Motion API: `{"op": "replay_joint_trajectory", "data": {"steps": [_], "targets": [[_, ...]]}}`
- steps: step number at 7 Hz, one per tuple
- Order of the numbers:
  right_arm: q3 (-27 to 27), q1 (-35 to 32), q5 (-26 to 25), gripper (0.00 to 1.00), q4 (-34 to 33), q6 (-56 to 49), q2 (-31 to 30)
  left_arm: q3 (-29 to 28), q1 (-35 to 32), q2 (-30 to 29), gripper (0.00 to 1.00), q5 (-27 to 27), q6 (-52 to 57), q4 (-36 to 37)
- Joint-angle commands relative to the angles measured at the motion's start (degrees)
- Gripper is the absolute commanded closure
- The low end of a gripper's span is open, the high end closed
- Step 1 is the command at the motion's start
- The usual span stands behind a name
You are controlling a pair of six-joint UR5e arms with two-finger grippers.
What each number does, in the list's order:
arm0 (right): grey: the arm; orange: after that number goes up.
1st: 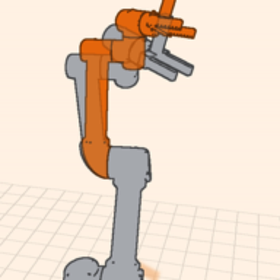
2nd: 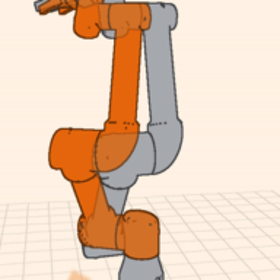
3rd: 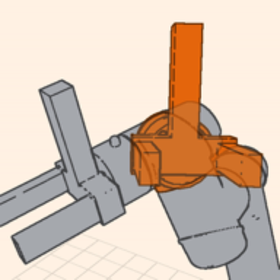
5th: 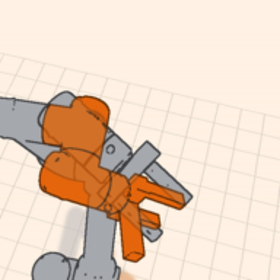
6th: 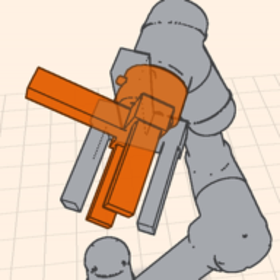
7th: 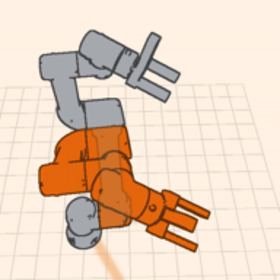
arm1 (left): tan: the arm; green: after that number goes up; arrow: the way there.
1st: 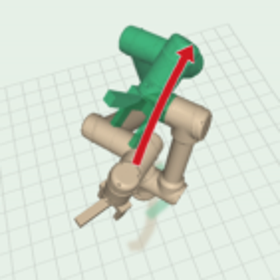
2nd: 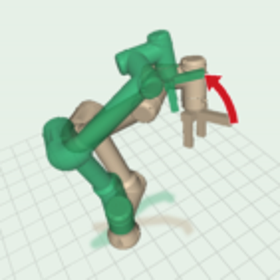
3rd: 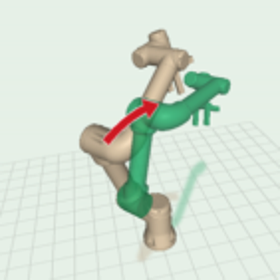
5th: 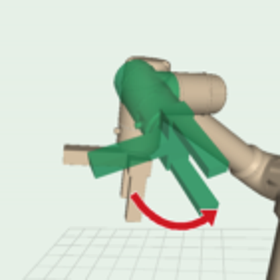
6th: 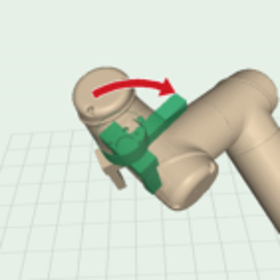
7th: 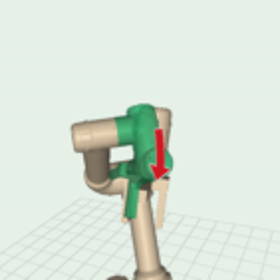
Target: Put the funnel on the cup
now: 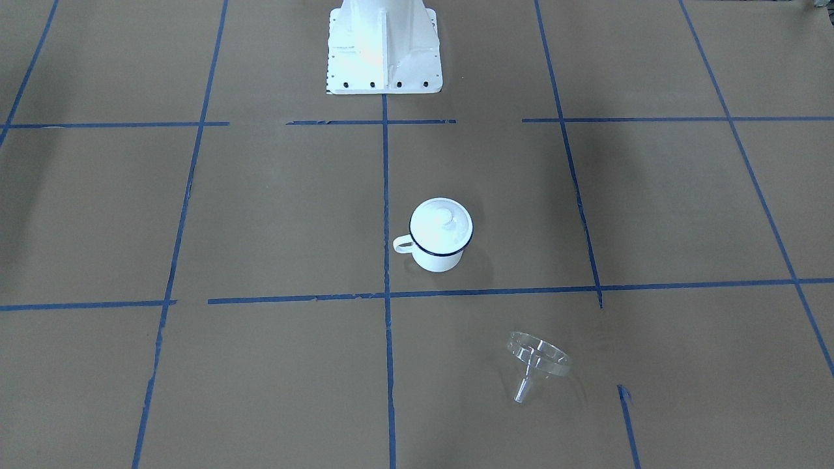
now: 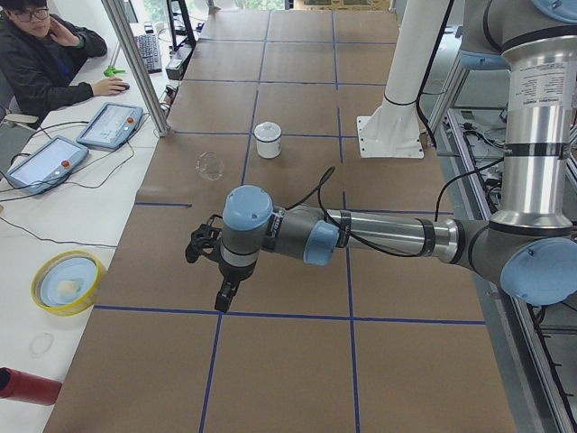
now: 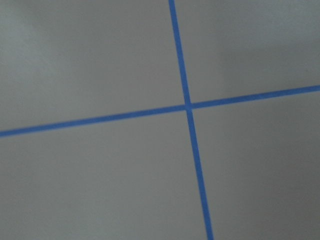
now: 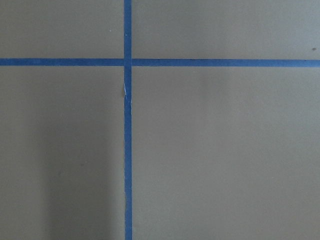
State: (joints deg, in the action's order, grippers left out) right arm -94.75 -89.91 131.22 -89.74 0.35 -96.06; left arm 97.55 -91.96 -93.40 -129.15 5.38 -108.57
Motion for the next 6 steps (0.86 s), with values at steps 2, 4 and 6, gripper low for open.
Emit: {"op": "replay_joint_trajectory", "data": {"steps": [2,4,6], "targets": [[0.0,0.0,0.0,0.0,0.0,0.0,0.0,1.06,5.63,-8.17,0.0,-7.67,-18.52,-7.71],[0.0,0.0,0.0,0.0,0.0,0.0,0.0,1.24,16.75,-19.91,0.0,-6.21,-35.96,-0.04],[0.0,0.0,0.0,0.0,0.0,0.0,0.0,3.96,33.51,-32.13,0.0,8.32,-51.03,15.4]]}}
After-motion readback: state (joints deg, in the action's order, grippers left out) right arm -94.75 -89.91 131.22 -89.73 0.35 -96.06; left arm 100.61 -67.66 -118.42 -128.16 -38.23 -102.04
